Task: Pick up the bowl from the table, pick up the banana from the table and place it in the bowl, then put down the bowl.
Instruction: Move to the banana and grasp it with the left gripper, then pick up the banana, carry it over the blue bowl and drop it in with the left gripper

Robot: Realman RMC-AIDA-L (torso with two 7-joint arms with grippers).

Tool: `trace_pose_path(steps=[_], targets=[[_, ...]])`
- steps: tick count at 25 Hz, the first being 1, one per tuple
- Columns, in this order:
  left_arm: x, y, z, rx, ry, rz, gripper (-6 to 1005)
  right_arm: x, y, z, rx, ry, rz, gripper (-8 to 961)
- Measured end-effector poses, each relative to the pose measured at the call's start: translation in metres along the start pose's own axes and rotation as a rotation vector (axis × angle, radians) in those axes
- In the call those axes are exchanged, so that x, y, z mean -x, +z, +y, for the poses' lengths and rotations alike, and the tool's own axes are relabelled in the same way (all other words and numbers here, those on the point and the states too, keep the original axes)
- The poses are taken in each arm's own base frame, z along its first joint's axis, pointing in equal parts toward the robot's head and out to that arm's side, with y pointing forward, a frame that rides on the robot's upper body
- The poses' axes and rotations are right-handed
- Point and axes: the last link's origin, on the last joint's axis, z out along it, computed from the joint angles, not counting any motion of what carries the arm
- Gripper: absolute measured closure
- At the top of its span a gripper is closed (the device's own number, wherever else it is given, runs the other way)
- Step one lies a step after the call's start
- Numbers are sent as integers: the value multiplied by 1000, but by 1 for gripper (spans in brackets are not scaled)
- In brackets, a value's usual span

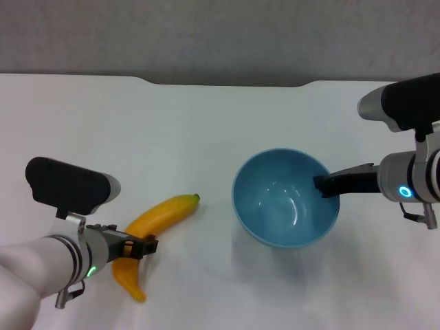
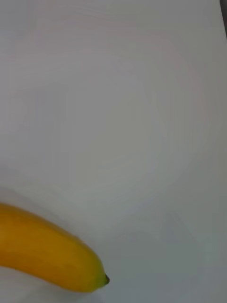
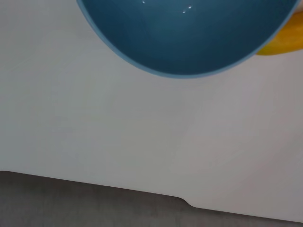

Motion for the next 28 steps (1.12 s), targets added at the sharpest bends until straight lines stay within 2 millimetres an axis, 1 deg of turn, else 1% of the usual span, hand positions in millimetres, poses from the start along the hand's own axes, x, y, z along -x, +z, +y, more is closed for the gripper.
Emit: trace_pose_path(steps=[6, 11, 17, 19, 22, 23, 24, 25, 26, 28], targets=[[-2, -1, 1, 7, -17, 9, 186, 0, -1, 0, 0, -1, -4, 919], [-2, -1, -2, 2, -30, 12, 373, 0, -1, 0, 1, -1, -5, 919], [-4, -3, -9, -12, -59, 21, 477, -2, -1, 0, 0, 2, -1, 918], [-5, -6, -12, -17, -75, 30, 476, -3, -1, 0, 0, 3, 0, 918], [-9, -16, -20, -30, -107, 62, 475, -4, -1, -1, -1, 5, -1, 918], [-14, -24, -24, -40, -119, 85, 474, -4, -1, -1, -2, 6, -2, 918], [-14, -24, -24, -40, -119, 85, 474, -4, 0, -1, -3, 6, -2, 918], [-17, -35, -28, -57, -124, 110, 473, -5, 1, 0, -2, 4, 0, 918], [-17, -35, -28, -57, -124, 110, 473, -5, 1, 0, -2, 4, 0, 918], [-24, -47, -28, -63, -124, 146, 472, -7, 2, 2, 4, 6, 3, 918]])
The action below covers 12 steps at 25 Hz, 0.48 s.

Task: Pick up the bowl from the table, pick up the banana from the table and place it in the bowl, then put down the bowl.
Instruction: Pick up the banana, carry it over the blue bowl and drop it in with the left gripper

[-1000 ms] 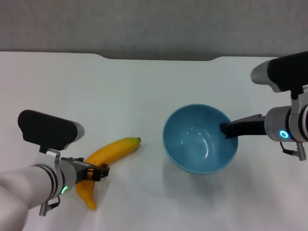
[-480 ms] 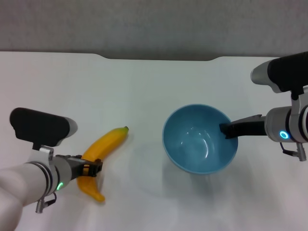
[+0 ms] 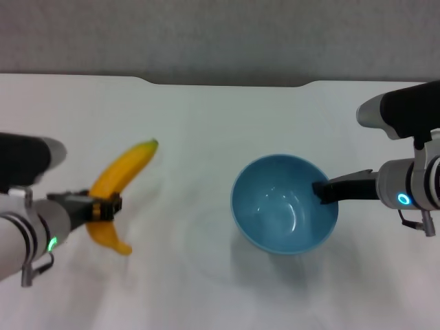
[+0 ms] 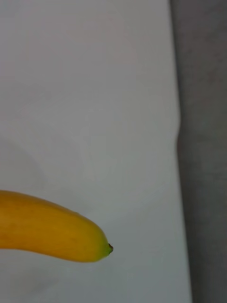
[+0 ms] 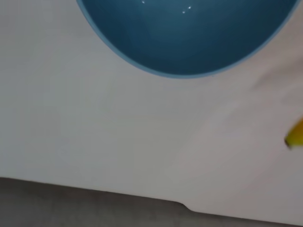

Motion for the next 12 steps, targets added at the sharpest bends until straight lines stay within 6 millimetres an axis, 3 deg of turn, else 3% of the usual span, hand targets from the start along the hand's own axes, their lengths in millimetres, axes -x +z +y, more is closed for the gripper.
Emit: trace_pose_path(steps=[7, 12], targets=[[-43, -38, 20, 66, -26, 166, 468, -7, 9, 5, 31, 38, 14, 919], [-59, -63, 42, 133, -15, 238, 466, -4, 17, 21, 74, 32, 0, 918]])
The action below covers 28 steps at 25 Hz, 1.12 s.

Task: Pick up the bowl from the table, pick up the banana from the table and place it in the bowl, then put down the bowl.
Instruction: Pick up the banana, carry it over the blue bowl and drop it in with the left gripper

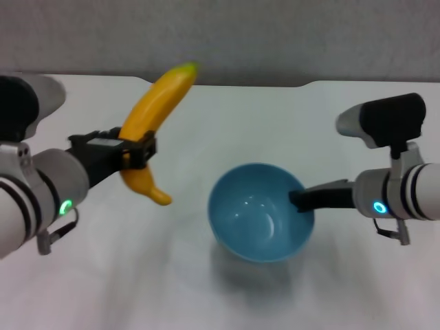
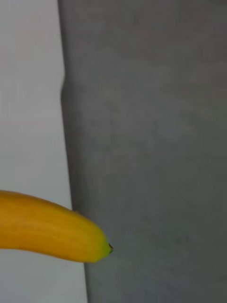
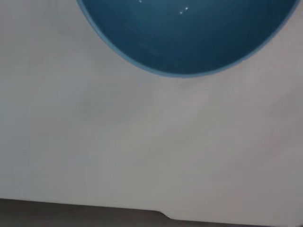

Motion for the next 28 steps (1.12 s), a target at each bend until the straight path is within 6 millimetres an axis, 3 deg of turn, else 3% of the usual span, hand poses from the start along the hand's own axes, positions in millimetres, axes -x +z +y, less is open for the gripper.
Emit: trace_pose_path(steps=[2, 5, 12, 22, 28], targets=[[-6, -5, 16, 51, 2, 24, 465, 8, 2, 8, 25, 7, -27, 918], [-8, -5, 24, 78, -1, 31, 464, 14, 3, 15, 47, 4, -37, 918], [-5, 9, 48, 169, 0, 16, 460, 31, 6, 33, 90, -26, -56, 919], [3, 20, 54, 196, 2, -1, 456, 41, 5, 44, 123, -38, -73, 918], [10, 27, 47, 177, -4, -25, 453, 42, 2, 47, 135, -42, -77, 918]])
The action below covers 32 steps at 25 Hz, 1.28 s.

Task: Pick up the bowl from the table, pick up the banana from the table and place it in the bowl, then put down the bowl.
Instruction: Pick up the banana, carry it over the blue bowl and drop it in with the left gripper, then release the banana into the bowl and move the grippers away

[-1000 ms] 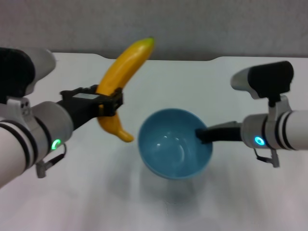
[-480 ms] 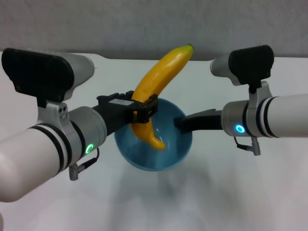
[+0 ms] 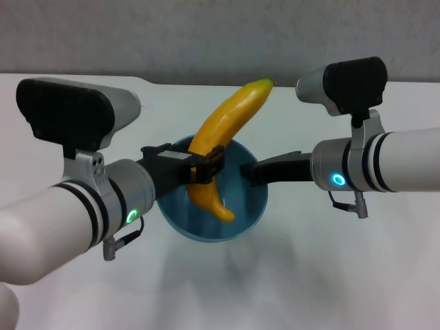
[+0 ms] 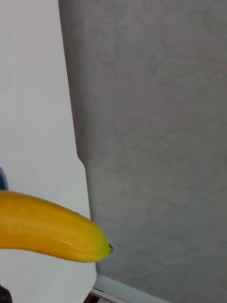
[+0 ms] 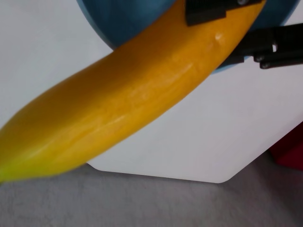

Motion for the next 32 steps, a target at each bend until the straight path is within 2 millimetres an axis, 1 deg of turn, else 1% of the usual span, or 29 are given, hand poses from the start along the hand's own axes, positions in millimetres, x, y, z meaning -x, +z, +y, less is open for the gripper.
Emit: trace_pose_path(steps=[5, 8, 11, 16, 18, 19, 20, 24, 28, 32], targets=[[3, 1, -4, -10, 2, 2, 450, -4, 0, -4, -8, 11, 11, 918], [4, 1, -5, -15, 3, 2, 449, -10, 1, -11, -18, 31, 39, 919], [4, 0, -8, -21, 0, 2, 351, -13, -1, -19, -27, 60, 61, 919], [3, -3, -17, -52, -6, 9, 190, -16, -1, -26, -38, 81, 89, 919], [2, -7, -27, -89, -3, 17, 127, -18, 1, -30, -42, 92, 122, 919], [1, -12, -39, -131, 3, 25, 96, -18, 3, -31, -41, 96, 139, 919], [1, -12, -39, -131, 3, 25, 96, -18, 4, -31, -38, 98, 161, 919], [3, -24, -68, -237, 8, 32, 96, -9, 9, -29, -33, 92, 198, 919], [12, -31, -97, -319, -31, 17, 96, 4, 15, -30, -39, 86, 221, 919], [21, -31, -111, -354, -56, -7, 96, 16, 21, -37, -60, 70, 239, 918]])
